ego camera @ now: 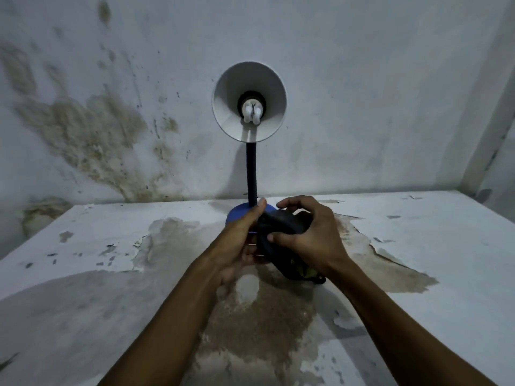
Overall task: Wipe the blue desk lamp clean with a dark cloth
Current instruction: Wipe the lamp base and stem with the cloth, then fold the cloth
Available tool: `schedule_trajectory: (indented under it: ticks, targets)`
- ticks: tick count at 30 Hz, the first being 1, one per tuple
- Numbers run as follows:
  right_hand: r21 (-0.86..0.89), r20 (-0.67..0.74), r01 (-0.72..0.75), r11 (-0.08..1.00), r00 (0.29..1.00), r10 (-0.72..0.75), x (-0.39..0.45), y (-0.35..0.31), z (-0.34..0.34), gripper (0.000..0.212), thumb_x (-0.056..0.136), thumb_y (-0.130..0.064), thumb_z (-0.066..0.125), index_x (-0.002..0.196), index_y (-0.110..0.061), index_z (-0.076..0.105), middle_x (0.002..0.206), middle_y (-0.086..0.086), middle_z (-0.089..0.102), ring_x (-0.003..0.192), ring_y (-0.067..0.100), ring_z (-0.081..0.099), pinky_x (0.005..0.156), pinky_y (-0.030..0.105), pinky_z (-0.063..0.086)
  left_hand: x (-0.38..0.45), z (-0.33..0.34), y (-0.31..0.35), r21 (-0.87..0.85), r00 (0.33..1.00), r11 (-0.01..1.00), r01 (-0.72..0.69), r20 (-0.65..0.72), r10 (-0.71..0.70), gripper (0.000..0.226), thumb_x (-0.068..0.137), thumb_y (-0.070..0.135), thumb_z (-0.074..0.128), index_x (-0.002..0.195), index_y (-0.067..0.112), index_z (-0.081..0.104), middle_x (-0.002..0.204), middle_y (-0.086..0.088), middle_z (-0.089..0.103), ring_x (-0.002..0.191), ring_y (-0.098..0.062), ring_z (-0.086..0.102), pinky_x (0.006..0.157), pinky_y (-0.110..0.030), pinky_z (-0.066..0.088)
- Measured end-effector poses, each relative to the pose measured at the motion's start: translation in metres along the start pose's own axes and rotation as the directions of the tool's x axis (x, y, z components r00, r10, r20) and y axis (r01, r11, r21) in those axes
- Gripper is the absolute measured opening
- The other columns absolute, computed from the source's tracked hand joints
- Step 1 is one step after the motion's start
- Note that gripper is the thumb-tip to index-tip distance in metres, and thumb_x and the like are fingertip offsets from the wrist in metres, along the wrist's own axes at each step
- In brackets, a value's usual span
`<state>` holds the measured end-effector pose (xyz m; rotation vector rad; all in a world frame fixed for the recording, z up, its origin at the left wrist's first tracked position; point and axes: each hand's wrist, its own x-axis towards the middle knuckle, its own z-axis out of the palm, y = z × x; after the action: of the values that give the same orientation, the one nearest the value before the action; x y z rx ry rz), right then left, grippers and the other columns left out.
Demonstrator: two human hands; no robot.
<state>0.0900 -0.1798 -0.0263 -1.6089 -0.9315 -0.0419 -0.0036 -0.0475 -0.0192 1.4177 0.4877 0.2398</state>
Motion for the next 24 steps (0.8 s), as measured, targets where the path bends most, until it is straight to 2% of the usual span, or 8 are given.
schedule_trajectory:
  ticks: [3,5,9,12,14,17,21,24]
  targets:
    - [-0.115,0.008,0.201,0.973,0.979,-0.202,-0.011,-0.009,0.001,0.049,0.054,-0.018,0.084,0.100,-0.018,0.067,0.099,-0.001,0.062,0.090,0.008,0.061,0.072,0.017,0.050,-0.014,0.002,0.005,-0.041,0.994,0.994,-0.106,0.023,0.107,0.029,0.094,0.034,0.061,0.106,0.011,0.075,0.094,-0.007,0.077,0.082,-0.018,0.070,0.068,-0.032,0.056]
    - [-0.138,0.008,0.236,0.962,0.971,-0.237,-0.016,-0.013,0.000,0.051,0.056,-0.024,0.086,0.102,-0.018,0.066,0.099,-0.001,0.061,0.091,0.009,0.060,0.072,0.018,0.049,-0.024,0.003,0.010,-0.050,0.985,0.984,-0.173,0.009,0.174,0.018,0.092,0.025,0.064,0.095,0.010,0.075,0.086,-0.005,0.076,0.075,-0.015,0.068,0.062,-0.026,0.053]
    - [0.041,0.011,0.158,0.987,0.987,-0.159,-0.030,-0.026,-0.005,0.050,0.064,-0.032,0.092,0.104,-0.022,0.064,0.096,0.001,0.067,0.088,0.020,0.067,0.072,0.030,0.056,-0.041,0.007,0.019,-0.062,0.954,0.952,-0.301,-0.039,0.299,0.022,0.076,0.030,0.076,0.083,0.009,0.075,0.085,-0.011,0.075,0.076,-0.019,0.070,0.069,-0.027,0.057]
    - [0.255,0.043,0.035,0.966,0.998,-0.047,-0.034,-0.040,-0.014,0.033,0.077,-0.019,0.085,0.102,-0.011,0.066,0.091,0.009,0.072,0.087,0.022,0.072,0.072,0.031,0.059,-0.052,0.005,0.025,-0.062,0.932,0.930,-0.361,-0.055,0.358,0.037,0.059,0.040,0.083,0.081,0.011,0.078,0.091,-0.015,0.077,0.083,-0.025,0.071,0.080,-0.034,0.058]
    - [0.359,0.060,-0.056,0.932,0.998,0.037,-0.034,-0.047,-0.021,0.015,0.087,-0.015,0.074,0.091,-0.004,0.064,0.081,0.010,0.073,0.076,0.021,0.071,0.065,0.032,0.058,-0.058,0.000,0.030,-0.049,0.928,0.927,-0.371,-0.046,0.369,0.030,0.059,0.039,0.082,0.072,0.012,0.076,0.080,-0.010,0.075,0.074,-0.020,0.069,0.070,-0.028,0.056]
    - [0.370,0.070,-0.104,0.923,0.994,0.084,-0.028,-0.050,-0.030,0.027,0.095,-0.021,0.065,0.074,-0.006,0.060,0.066,0.006,0.062,0.066,0.017,0.058,0.062,0.032,0.046,-0.067,-0.008,0.039,0.018,0.923,0.923,-0.385,0.001,0.385,0.030,0.071,0.031,0.075,0.076,0.004,0.064,0.071,-0.009,0.064,0.064,-0.016,0.059,0.061,-0.022,0.049]
    - [0.298,0.111,-0.061,0.953,0.993,0.028,-0.025,-0.058,-0.038,0.028,0.097,-0.026,0.063,0.083,-0.003,0.071,0.081,0.027,0.065,0.074,0.024,0.061,0.069,0.039,0.047,-0.075,-0.011,0.051,0.201,0.889,0.869,-0.452,0.019,0.458,0.026,0.085,0.024,0.069,0.073,0.004,0.059,0.068,-0.011,0.052,0.060,-0.014,0.049,0.056,-0.021,0.042]
    - [0.209,0.126,-0.044,0.977,0.992,0.017,-0.023,-0.066,-0.043,0.023,0.098,-0.022,0.061,0.085,-0.008,0.074,0.075,0.009,0.070,0.070,0.014,0.064,0.062,0.030,0.049,-0.078,-0.010,0.056,0.290,0.846,0.808,-0.513,0.009,0.534,0.029,0.094,0.018,0.064,0.073,-0.001,0.056,0.066,-0.013,0.049,0.060,-0.017,0.048,0.055,-0.024,0.041]
